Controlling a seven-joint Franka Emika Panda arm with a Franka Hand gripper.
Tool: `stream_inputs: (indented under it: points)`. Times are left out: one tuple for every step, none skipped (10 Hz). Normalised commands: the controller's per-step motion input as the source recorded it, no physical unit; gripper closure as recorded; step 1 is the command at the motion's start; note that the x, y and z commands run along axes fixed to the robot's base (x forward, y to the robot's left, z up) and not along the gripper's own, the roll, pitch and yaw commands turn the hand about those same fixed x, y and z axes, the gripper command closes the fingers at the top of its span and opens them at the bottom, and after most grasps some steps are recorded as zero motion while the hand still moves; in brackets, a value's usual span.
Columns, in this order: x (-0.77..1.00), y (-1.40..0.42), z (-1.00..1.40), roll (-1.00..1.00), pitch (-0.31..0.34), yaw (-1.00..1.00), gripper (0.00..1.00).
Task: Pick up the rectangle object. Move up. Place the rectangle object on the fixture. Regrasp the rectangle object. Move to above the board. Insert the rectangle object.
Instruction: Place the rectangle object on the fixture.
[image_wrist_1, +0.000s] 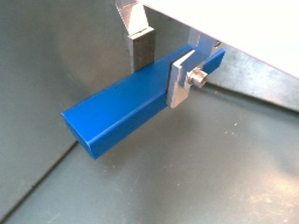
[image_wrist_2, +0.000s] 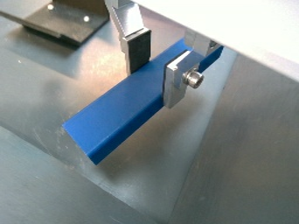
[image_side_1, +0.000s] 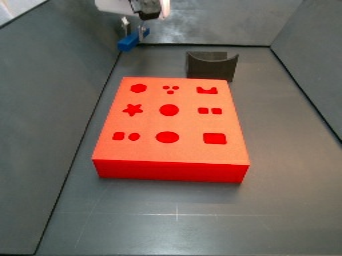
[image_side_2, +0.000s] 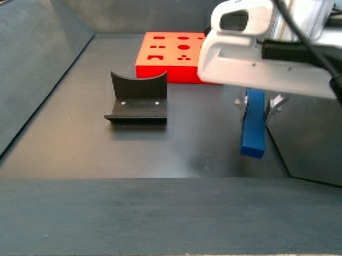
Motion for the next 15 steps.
stream_inputs:
  points:
    - [0.00,0.00,1.00,0.00,0.000,0.00,1.00]
    - [0.00,0.00,1.00,0.01,0.001,0.01,1.00]
    - [-0.01,0.00,1.00,0.01,0.019,0.01,1.00]
    - [-0.01,0.00,1.00,0.03,0.045,-0.01,1.00]
    - [-0.02,0.00,1.00,0.04,0.054,-0.02,1.00]
    - [-0.03,0.00,1.00,0.07,0.063,-0.02,1.00]
    - [-0.03,0.00,1.00,0.08,0.069,-0.02,1.00]
    - [-0.03,0.00,1.00,0.09,0.075,0.00,1.00]
    - [-0.03,0.00,1.00,0.10,0.079,0.01,1.00]
    - [-0.03,0.00,0.90,0.10,0.082,0.02,1.00]
    - [-0.02,0.00,0.74,0.11,0.088,0.02,1.00]
    - [-0.01,0.00,0.62,0.09,0.086,0.02,1.00]
    - [-0.01,0.01,0.49,0.08,0.087,0.02,1.00]
    - [-0.01,0.00,0.36,0.07,0.081,0.02,1.00]
    - [-0.01,0.00,0.17,0.06,0.080,0.01,1.00]
